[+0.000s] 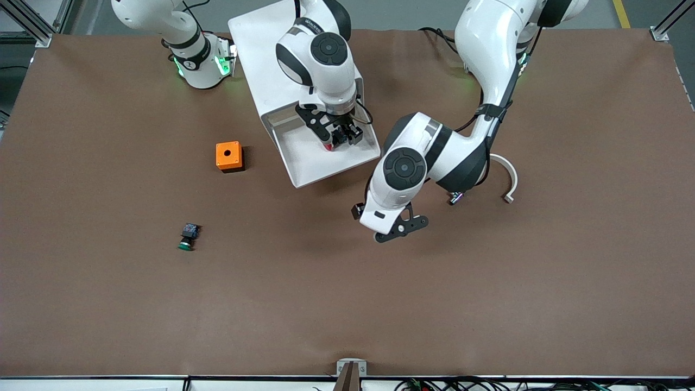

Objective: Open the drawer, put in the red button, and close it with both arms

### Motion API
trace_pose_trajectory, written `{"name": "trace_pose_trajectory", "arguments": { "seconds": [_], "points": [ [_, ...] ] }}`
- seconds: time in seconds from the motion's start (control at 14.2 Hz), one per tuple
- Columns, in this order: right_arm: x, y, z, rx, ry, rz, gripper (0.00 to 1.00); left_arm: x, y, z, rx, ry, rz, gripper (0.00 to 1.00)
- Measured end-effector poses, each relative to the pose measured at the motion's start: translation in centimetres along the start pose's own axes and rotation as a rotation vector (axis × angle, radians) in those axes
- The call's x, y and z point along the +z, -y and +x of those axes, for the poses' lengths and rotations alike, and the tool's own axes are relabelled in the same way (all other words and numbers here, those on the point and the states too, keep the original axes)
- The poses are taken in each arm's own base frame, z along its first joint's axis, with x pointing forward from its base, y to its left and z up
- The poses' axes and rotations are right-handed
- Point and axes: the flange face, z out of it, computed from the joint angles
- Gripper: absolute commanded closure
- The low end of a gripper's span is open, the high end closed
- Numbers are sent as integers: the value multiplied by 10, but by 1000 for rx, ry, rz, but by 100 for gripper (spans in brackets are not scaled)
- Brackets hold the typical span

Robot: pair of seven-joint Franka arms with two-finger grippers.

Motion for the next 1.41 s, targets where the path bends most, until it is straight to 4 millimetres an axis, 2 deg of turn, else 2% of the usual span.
{"name": "trace_pose_trajectory", "arguments": {
  "seconds": [0.14, 0.42, 0.64, 0.85, 1.06, 1.2, 1.41],
  "points": [
    [-28, 6, 17, -115, -1, -48, 0, 2, -4, -7, 11, 3, 2, 0],
    [-120, 11, 75, -300, 12, -107, 0, 19, -8, -22, 29, 27, 28, 0],
    [-172, 2, 124, -450, 22, -92, 0, 31, -18, -46, 63, 39, 47, 0],
    [-199, -13, 188, -566, 37, -95, 0, 35, -29, -66, 93, 41, 54, 0],
    [-217, -35, 265, -674, 50, -77, 0, 45, -34, -84, 117, 53, 70, 0],
    [-223, -57, 319, -735, 66, -74, 0, 55, -36, -95, 131, 64, 86, 0],
    [-227, -99, 396, -814, 105, -74, 0, 58, -39, -104, 143, 72, 88, 0]
  ]
}}
